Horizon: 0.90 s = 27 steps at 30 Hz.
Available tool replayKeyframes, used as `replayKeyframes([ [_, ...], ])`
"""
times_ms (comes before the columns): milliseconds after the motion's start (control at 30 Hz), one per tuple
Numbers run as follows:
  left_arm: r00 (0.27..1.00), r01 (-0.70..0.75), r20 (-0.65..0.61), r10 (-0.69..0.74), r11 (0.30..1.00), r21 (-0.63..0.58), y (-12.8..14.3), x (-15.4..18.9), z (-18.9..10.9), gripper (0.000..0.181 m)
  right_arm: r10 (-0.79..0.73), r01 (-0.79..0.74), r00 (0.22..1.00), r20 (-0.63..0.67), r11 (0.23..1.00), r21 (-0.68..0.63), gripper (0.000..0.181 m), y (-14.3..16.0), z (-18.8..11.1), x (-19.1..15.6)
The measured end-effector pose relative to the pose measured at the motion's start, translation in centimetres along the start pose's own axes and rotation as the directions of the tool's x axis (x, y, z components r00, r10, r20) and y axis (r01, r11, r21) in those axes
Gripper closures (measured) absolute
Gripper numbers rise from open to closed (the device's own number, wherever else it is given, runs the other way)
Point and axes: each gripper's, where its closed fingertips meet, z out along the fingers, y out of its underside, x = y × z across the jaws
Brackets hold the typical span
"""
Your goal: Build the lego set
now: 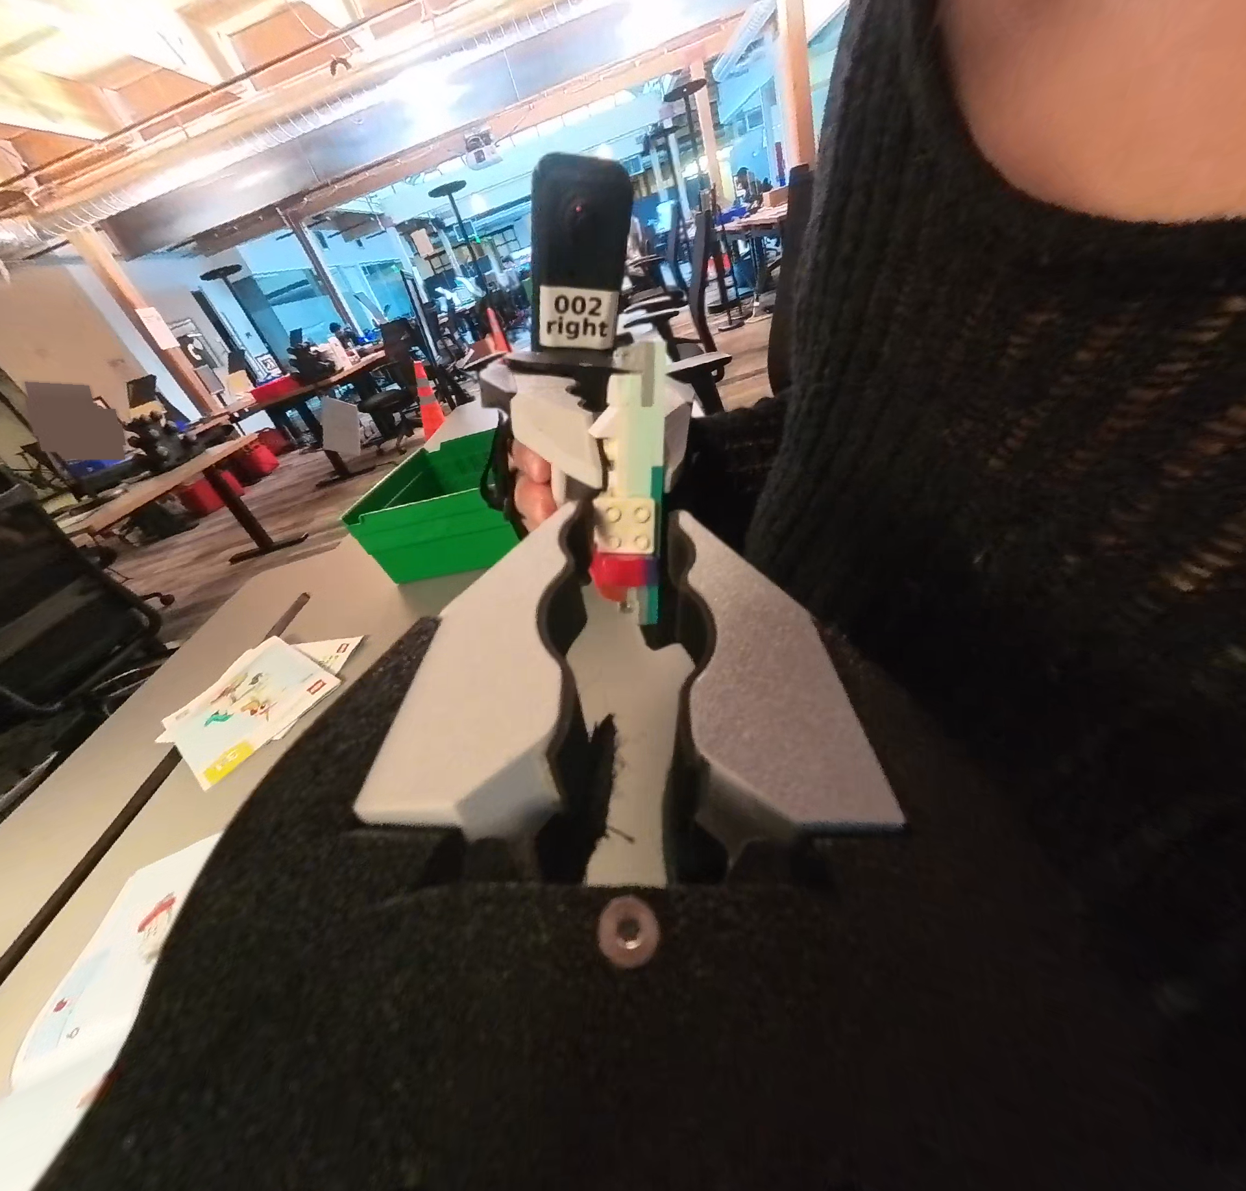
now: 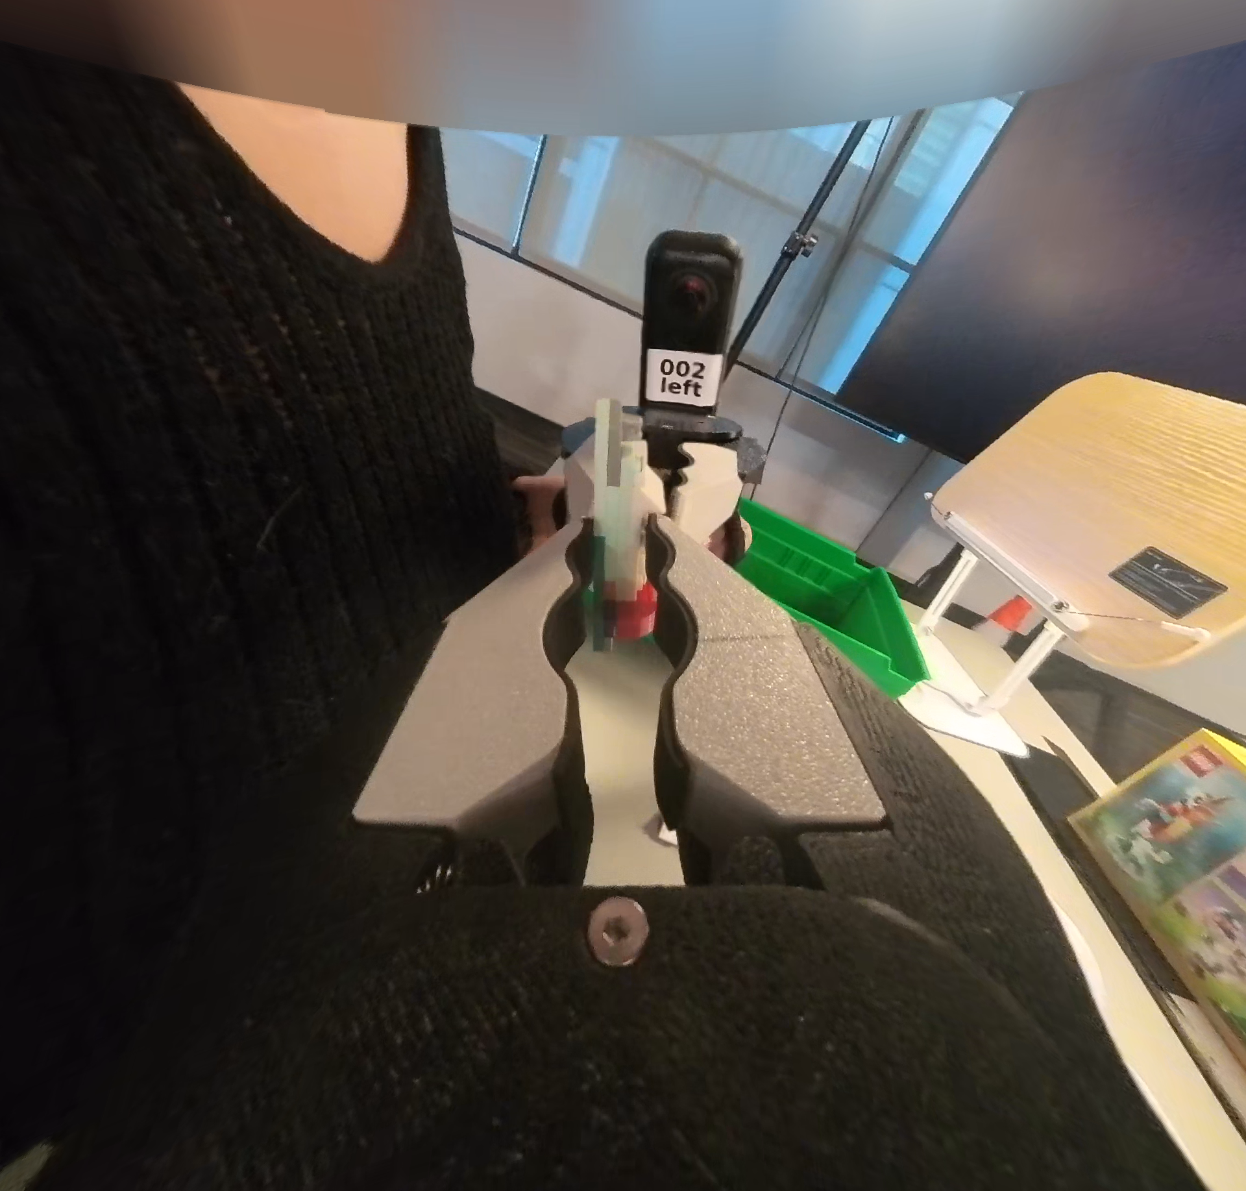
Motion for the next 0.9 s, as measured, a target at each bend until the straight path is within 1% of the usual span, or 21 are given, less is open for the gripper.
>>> replayKeyframes([
  [100,0.998,-0.042,0.042,0.042,0.999,0.0,-0.1,-0.4,-0.2,0.164,0.003,-0.003,1.0,-0.029,1.0,0.014,0.168,-0.1,0.1,0.4],
  [233,0.986,-0.101,0.128,0.103,0.995,-0.023,-0.3,-1.3,-0.3,0.165,0.006,-0.003,0.995,-0.101,0.999,0.038,0.168,-0.3,0.0,1.3],
  [400,0.974,-0.115,0.188,0.123,0.992,-0.053,-0.1,-2.1,-0.5,0.167,0.002,0.006,0.985,-0.172,0.999,0.049,0.168,-0.2,0.1,2.0],
  [500,0.97,-0.125,0.201,0.137,0.99,-0.07,0.1,-2.2,-0.5,0.167,-0.001,0.01,0.982,-0.189,0.999,0.05,0.168,-0.1,0.2,2.1],
  [700,0.962,-0.155,0.21,0.175,0.982,-0.109,0.7,-2.3,-0.5,0.167,-0.036,0.038,0.979,-0.202,0.999,0.006,0.168,0.4,0.1,2.0],
  [800,0.962,-0.151,0.213,0.169,0.984,-0.098,0.8,-2.3,-0.5,0.167,-0.064,0.063,0.976,-0.208,0.998,-0.011,0.168,0.5,0.2,2.1],
  [833,0.967,-0.134,0.21,0.148,0.988,-0.078,0.7,-2.3,-0.5,0.167,-0.084,0.082,0.974,-0.21,0.996,-0.016,0.168,0.5,0.2,2.1],
  [900,0.98,-0.048,0.191,0.052,0.999,-0.025,0.6,-2.3,-0.5,0.167,-0.147,0.141,0.963,-0.224,0.989,-0.045,0.168,0.4,0.1,2.3],
])
